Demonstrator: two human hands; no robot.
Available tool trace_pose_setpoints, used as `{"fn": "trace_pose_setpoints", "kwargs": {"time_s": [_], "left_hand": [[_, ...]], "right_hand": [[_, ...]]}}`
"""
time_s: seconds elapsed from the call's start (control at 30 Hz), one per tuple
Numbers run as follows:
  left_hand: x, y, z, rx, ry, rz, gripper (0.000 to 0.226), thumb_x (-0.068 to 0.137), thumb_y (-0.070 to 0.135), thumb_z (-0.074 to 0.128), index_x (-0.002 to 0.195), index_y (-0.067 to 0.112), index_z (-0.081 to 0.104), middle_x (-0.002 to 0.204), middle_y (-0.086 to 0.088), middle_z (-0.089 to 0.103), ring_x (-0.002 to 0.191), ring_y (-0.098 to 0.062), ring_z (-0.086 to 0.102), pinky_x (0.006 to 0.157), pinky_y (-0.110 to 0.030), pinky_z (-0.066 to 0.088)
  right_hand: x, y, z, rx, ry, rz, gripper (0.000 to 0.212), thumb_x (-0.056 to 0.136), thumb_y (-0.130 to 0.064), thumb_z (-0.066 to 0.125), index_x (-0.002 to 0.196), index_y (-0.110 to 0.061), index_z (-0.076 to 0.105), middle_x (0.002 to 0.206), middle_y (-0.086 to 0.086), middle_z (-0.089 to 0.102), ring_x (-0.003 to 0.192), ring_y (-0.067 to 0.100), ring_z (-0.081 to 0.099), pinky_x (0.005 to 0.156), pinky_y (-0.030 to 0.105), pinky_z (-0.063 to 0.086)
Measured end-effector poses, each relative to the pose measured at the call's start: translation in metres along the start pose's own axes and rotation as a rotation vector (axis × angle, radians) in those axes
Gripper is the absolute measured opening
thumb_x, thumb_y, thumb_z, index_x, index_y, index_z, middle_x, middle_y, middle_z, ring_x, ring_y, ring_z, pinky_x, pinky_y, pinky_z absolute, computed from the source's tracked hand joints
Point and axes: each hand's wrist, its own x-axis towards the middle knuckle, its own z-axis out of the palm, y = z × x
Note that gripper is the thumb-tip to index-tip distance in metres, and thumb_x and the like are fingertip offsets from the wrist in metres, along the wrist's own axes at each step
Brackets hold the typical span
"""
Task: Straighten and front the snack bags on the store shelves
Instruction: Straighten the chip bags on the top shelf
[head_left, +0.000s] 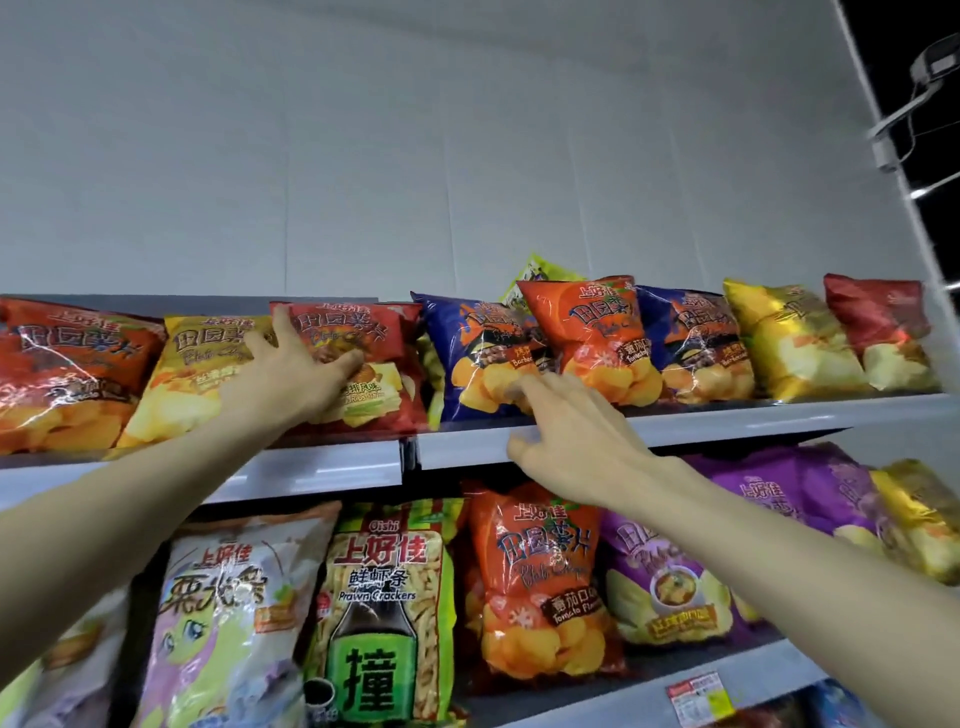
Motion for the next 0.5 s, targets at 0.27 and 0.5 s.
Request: {"fn": "trace_pose_setpoints", "kwargs": {"time_s": [0.27, 0.5], "left_hand": [[-0.028, 0.02, -0.015, 0.35, 0.159, 0.347, 0.09, 0.086, 0.077, 0.04, 0.154, 0.018, 0.045, 0.156, -0.021, 0.04, 0.143, -0.042, 0.036, 0.11, -0.06, 0.039], [-0.06, 0.062, -0.002, 0.492, -0.023, 0.569, 0.058, 0.092, 0.065, 0.042, 0.13, 0.027, 0.066, 0.132, -0.007, 0.063, 0.128, -0.031, 0.049, 0.103, -0.046, 0.041]], "right_hand": [[-0.003, 0.028, 0.008, 0.036, -0.042, -0.002, 0.059, 0.097, -0.042, 0.054, 0.151, -0.024, 0.04, 0.15, 0.001, 0.048, 0.134, 0.026, 0.042, 0.108, 0.046, 0.039], [-0.004, 0.039, -0.005, -0.036, -0.006, 0.064, 0.064, 0.1, -0.048, 0.052, 0.155, -0.019, 0.037, 0.155, 0.006, 0.046, 0.141, 0.027, 0.04, 0.113, 0.046, 0.037]]}}
